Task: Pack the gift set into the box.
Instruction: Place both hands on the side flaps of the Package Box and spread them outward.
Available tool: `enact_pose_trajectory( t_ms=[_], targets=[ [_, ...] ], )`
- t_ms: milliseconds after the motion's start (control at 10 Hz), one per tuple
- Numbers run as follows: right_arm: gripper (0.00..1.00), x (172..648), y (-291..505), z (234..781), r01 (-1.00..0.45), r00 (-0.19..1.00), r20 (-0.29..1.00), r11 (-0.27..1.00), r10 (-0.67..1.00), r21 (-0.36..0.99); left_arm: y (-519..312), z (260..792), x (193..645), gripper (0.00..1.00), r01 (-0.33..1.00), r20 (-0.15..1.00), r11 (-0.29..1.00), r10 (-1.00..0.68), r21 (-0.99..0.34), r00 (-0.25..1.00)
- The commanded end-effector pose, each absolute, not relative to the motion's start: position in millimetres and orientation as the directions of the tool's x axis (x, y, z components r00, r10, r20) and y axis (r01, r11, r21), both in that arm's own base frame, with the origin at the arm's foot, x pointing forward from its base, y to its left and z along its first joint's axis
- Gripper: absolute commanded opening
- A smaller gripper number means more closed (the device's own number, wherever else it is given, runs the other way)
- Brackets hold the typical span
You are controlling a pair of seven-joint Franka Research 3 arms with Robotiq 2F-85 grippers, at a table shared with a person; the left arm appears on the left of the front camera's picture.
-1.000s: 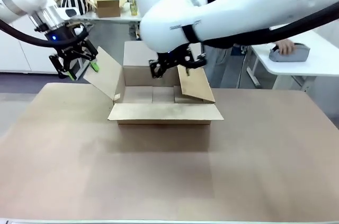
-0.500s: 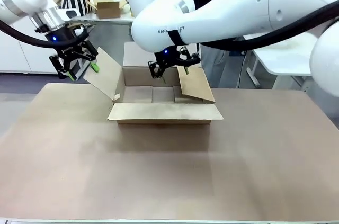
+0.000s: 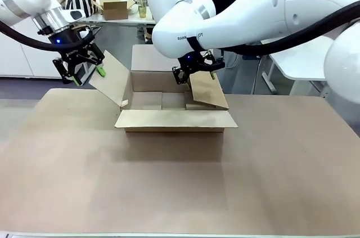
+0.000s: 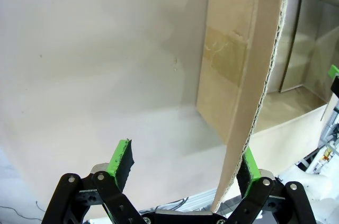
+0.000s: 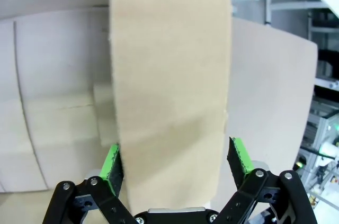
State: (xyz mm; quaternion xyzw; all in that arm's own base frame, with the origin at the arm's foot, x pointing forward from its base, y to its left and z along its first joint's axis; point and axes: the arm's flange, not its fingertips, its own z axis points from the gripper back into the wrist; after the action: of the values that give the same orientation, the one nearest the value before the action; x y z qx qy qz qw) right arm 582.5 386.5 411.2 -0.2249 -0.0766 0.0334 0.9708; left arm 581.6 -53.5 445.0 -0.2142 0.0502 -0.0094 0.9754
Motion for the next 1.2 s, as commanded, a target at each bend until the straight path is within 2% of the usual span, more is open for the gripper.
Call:
enact_pose_trajectory(
  t_ms=[0,200,400,800,1100],
  targets=[
    [1.00,570,369,425,0.037,0.982,0.181,0.868,0.062,-0.495,-54,447,580,1.00,-0.017,-0.094,0.916,-0.023,-0.401,0.995],
    [1.00,559,345,443,0.064,0.982,0.183,0.844,0.042,-0.533,-54,447,580,1.00,-0.017,-0.094,0.916,-0.023,-0.401,0.995],
    [1.00,547,315,463,0.039,0.989,0.146,0.883,0.034,-0.467,-54,447,580,1.00,-0.017,-0.094,0.916,-0.023,-0.401,0.995],
    [1.00,538,258,483,-0.017,0.994,0.100,0.978,0.039,-0.209,-54,447,580,1.00,-0.017,-0.094,0.916,-0.023,-0.401,0.995],
    [1.00,536,221,482,-0.056,0.996,0.069,0.998,0.057,-0.018,-54,447,580,1.00,-0.017,-0.094,0.916,-0.023,-0.401,0.995]
  ],
)
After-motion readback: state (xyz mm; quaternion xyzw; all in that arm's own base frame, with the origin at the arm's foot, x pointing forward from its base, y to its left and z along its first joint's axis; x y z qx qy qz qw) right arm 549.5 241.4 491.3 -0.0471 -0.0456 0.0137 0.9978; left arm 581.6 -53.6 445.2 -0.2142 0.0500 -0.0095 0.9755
